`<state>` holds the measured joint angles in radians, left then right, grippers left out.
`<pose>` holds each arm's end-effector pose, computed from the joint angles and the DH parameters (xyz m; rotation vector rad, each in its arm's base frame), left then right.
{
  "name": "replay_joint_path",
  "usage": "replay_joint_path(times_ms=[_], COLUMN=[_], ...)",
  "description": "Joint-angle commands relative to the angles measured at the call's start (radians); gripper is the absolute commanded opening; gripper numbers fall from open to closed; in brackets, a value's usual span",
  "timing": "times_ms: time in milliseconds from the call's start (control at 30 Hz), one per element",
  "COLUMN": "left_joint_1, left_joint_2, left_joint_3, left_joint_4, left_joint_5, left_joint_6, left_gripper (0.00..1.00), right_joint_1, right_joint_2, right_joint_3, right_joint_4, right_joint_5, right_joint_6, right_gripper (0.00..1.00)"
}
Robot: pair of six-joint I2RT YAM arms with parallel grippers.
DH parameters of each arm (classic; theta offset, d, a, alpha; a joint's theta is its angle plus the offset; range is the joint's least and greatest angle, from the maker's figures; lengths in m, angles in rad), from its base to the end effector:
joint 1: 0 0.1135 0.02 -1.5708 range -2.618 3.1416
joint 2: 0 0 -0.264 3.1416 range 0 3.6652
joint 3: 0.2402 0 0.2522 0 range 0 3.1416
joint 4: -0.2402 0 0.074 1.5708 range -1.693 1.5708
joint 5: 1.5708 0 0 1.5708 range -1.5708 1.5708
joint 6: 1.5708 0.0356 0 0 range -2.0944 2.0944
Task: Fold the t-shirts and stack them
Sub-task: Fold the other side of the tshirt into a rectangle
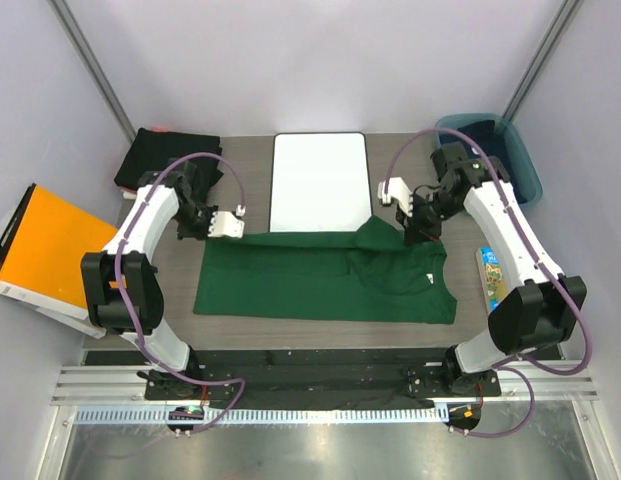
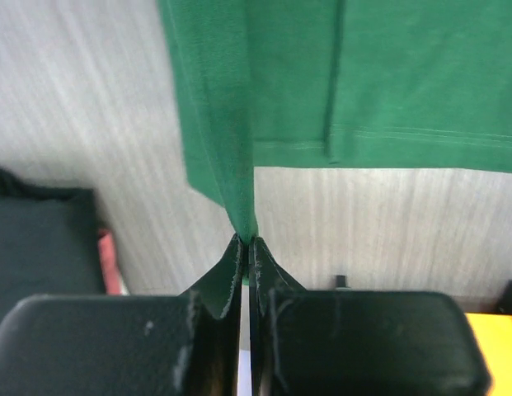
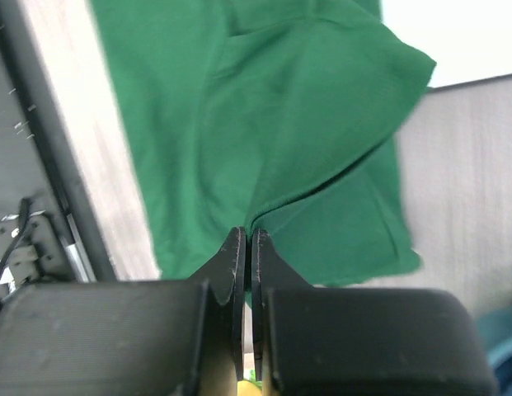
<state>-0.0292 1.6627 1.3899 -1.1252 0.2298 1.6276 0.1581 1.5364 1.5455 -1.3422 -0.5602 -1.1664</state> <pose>0.3146 -0.0173 0.2611 2.1243 1.9102 -0.0525 0.2734 0.0627 0.3383 -1.6833 2.0124 0.5092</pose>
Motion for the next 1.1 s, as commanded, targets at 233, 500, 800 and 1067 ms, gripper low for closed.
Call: replay_joint_path(times_ms=[233,500,800,1067], left_joint_1=[0.008,0.008,0.005,0.006], left_joint_2=[-0.057,-0.064,-0.017,0.008], left_joint_3=[-0.147,-0.186,-0.204,-0.151], left_joint_4=[-0.123,-0.128,-0.134,-0.070], left_joint_5=[-0.030,-0.030,-0.113,-0.113], left_joint_6=[0.112,0.123,0.129,0.084], left_gripper=[0.00,0.00,0.38,0.53], right_joint_1=[0.049,0.080,0.130,0.136], right_joint_2=[-0.145,-0.193,-0.168,-0.171], right_joint_3=[-0.206,-0.297,-0.386,-0.412], right_joint_4=[-0.155,-0.164,-0.137,-0.091], right_joint_5=[0.054,0.088,0.095,0.105], right_joint_6=[-0.081,-0.124,-0.139,-0.126], right_gripper=[0.01,0.01,0.40,0.50])
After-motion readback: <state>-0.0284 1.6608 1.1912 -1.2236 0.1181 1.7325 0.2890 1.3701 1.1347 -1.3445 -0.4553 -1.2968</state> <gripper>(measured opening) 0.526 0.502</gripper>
